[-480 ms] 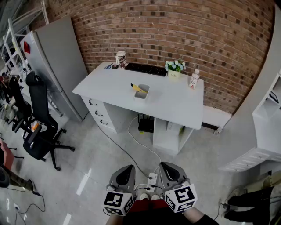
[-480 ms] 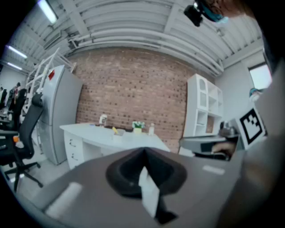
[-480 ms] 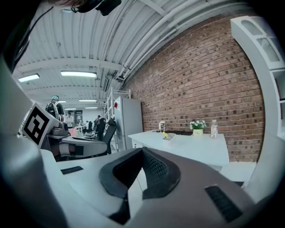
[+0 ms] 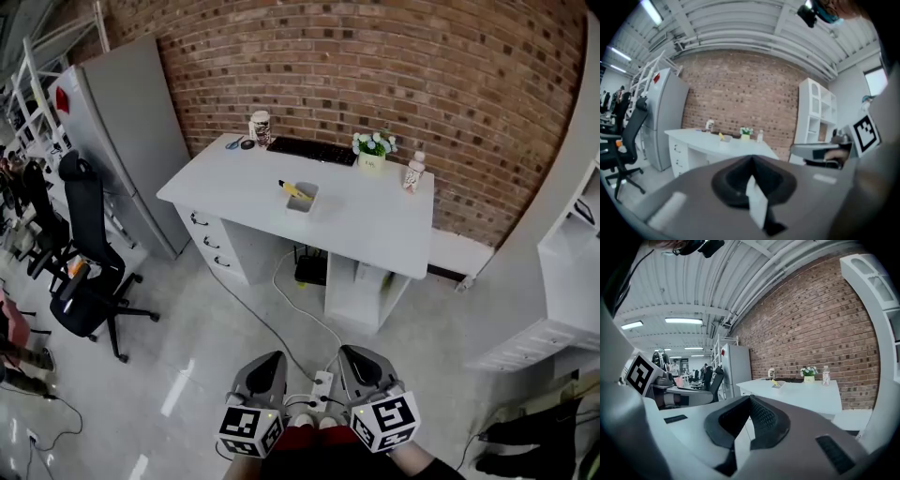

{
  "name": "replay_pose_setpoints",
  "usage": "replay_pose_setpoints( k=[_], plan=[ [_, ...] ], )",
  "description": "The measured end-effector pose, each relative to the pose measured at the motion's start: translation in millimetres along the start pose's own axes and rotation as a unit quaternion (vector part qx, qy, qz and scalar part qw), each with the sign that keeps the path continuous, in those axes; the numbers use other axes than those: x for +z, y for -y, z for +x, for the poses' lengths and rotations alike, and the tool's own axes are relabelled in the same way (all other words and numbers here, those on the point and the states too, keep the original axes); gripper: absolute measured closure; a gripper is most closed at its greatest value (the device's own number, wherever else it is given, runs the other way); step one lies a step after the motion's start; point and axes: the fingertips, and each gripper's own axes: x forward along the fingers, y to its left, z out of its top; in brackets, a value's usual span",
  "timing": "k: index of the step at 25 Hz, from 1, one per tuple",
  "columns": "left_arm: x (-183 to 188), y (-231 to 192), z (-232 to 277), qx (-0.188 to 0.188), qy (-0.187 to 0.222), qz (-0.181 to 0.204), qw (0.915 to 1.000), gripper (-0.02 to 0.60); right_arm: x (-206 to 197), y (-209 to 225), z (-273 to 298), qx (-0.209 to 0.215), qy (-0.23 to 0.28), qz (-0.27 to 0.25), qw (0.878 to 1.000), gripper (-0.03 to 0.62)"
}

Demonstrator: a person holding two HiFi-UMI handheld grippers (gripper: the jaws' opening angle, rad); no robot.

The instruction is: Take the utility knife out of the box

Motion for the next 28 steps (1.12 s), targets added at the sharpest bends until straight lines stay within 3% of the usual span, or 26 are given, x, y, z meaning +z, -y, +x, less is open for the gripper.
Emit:
replay_pose_setpoints(
  k=[13, 28],
  plan=[
    [13, 9, 10, 0.020, 0.025, 0.006, 0.9995, 0.578, 2, 30, -3, -0.019, -0.002, -0.013, 1.000, 0.586],
    [22, 4, 22, 0.045, 0.024, 0.018, 0.9985, 0.578, 6, 39, 11, -0.004, -0.001, -0.009, 1.000, 0.586]
  ],
)
